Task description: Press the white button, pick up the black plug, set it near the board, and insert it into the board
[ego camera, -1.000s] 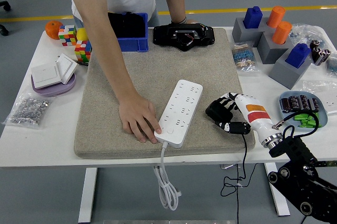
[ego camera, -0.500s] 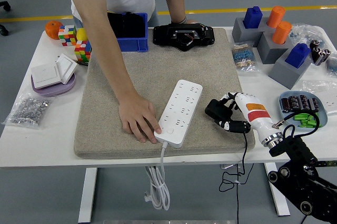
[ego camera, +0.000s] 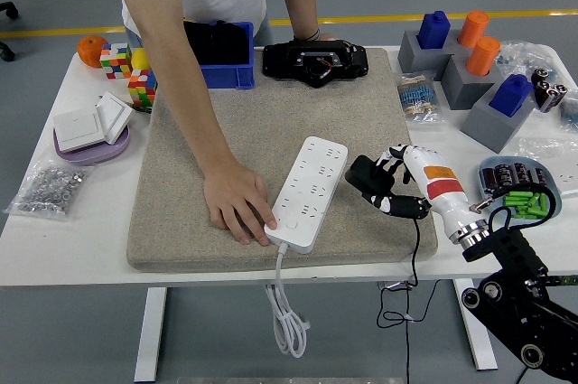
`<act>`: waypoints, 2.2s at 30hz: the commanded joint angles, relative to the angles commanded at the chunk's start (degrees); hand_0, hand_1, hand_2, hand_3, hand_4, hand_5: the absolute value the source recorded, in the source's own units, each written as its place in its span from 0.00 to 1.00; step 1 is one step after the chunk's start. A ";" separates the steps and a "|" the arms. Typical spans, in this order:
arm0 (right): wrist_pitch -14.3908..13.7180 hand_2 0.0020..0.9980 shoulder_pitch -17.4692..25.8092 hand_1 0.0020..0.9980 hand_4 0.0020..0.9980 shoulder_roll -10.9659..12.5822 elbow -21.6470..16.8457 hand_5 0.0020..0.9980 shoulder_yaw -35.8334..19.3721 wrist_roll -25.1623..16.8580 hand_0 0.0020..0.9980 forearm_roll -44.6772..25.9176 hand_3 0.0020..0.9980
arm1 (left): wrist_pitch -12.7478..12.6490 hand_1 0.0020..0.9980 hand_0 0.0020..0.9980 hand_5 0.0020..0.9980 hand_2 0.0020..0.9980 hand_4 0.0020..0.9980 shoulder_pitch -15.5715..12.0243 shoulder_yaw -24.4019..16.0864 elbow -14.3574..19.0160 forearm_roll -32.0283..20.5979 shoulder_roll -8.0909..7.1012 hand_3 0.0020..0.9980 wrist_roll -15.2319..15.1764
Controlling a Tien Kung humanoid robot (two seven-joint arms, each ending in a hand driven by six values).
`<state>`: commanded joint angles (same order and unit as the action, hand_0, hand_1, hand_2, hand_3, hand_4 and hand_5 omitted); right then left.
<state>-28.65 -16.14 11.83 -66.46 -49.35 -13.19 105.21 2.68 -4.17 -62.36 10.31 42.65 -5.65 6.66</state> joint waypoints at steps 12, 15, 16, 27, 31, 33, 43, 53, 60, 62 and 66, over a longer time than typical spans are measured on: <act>0.00 0.24 0.00 0.22 0.71 0.00 -0.01 0.00 0.00 0.00 0.23 0.00 0.41 | 0.00 0.67 0.71 0.26 0.59 0.67 0.00 0.00 0.00 0.00 0.00 0.68 0.00; 0.13 0.24 0.06 0.22 0.71 0.41 -3.23 0.00 -1.18 -0.03 0.23 -0.64 0.41 | 0.00 0.67 0.71 0.26 0.59 0.67 0.03 0.03 0.00 -0.08 -0.04 0.68 -0.04; 0.13 0.24 0.06 0.22 0.71 0.43 -3.48 0.00 -1.24 -0.03 0.23 -0.67 0.41 | 0.00 0.67 0.71 0.26 0.59 0.67 0.03 0.03 0.00 -0.09 -0.04 0.68 -0.04; 0.14 0.24 0.06 0.22 0.71 0.44 -3.59 0.00 -1.26 -0.03 0.23 -0.68 0.41 | 0.00 0.67 0.71 0.26 0.59 0.67 0.03 0.03 0.00 -0.09 -0.04 0.68 -0.04; 0.14 0.24 0.06 0.22 0.71 0.44 -3.59 0.00 -1.26 -0.03 0.23 -0.68 0.41 | 0.00 0.67 0.71 0.26 0.59 0.67 0.03 0.03 0.00 -0.09 -0.04 0.68 -0.04; 0.14 0.24 0.06 0.22 0.71 0.44 -3.59 0.00 -1.26 -0.03 0.23 -0.68 0.41 | 0.00 0.67 0.71 0.26 0.59 0.67 0.03 0.03 0.00 -0.09 -0.04 0.68 -0.04; 0.15 0.24 0.05 0.22 0.71 0.46 -3.78 0.00 -1.28 -0.01 0.23 -0.77 0.41 | 0.00 0.67 0.71 0.26 0.59 0.67 0.03 0.05 0.00 -0.11 -0.04 0.68 -0.06; 0.47 0.24 -0.76 0.22 0.70 0.25 -6.41 0.00 1.02 0.15 0.23 -3.52 0.41 | -0.01 0.67 0.71 0.26 0.59 0.66 0.02 0.07 0.00 -0.11 0.04 0.68 -0.06; 1.68 0.24 0.07 0.21 0.69 0.89 -9.67 0.00 0.72 1.47 0.22 -5.47 0.41 | -0.06 0.67 0.71 0.26 0.59 0.67 -0.03 -0.04 0.00 -0.04 -0.14 0.68 -0.02; 2.76 0.24 1.12 0.21 0.69 1.36 -10.10 0.00 -0.26 2.31 0.22 -8.20 0.42 | -0.10 0.67 0.71 0.26 0.59 0.67 -0.22 -0.23 0.00 0.20 -0.18 0.68 0.10; 3.06 0.24 1.85 0.21 0.69 1.88 -13.13 0.00 -0.94 2.89 0.22 -8.66 0.42 | 0.03 0.67 0.71 0.26 0.59 0.67 -0.25 -0.82 0.00 0.46 -0.11 0.68 0.13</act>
<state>-25.59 -14.29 13.71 -79.59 -50.29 -10.29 96.55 2.71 -4.43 -63.17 10.31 43.11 -5.76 6.79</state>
